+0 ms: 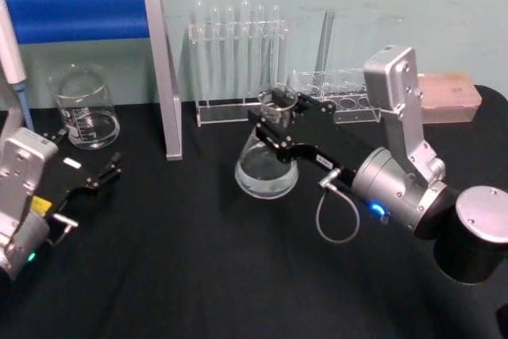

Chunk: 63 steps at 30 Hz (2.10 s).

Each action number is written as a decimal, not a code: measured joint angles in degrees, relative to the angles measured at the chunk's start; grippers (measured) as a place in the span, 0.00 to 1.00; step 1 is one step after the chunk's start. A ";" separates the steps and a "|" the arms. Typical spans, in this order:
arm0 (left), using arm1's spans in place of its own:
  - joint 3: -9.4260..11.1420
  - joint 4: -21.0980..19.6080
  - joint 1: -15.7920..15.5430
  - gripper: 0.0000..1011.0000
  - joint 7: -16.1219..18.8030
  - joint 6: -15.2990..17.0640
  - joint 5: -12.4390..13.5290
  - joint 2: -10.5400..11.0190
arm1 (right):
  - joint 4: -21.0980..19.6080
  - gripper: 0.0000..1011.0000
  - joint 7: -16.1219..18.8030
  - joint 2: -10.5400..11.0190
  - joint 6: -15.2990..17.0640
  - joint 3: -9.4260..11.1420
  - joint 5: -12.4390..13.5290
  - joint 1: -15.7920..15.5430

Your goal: Grasp the erlenmeyer flask with one hand, shake it three times, then place it back.

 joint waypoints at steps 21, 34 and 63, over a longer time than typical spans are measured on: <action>0.00 0.00 0.00 0.99 0.00 0.00 0.00 0.00 | -4.42 0.45 4.60 1.01 0.96 -6.19 1.07 -1.71; 0.00 0.00 0.00 0.99 0.00 0.00 0.00 0.00 | -6.60 0.45 6.56 2.89 0.97 -9.13 1.92 -2.48; 0.00 0.00 0.00 0.99 0.00 0.00 0.00 0.00 | 2.54 0.45 -2.58 0.89 -0.38 0.85 -0.50 1.79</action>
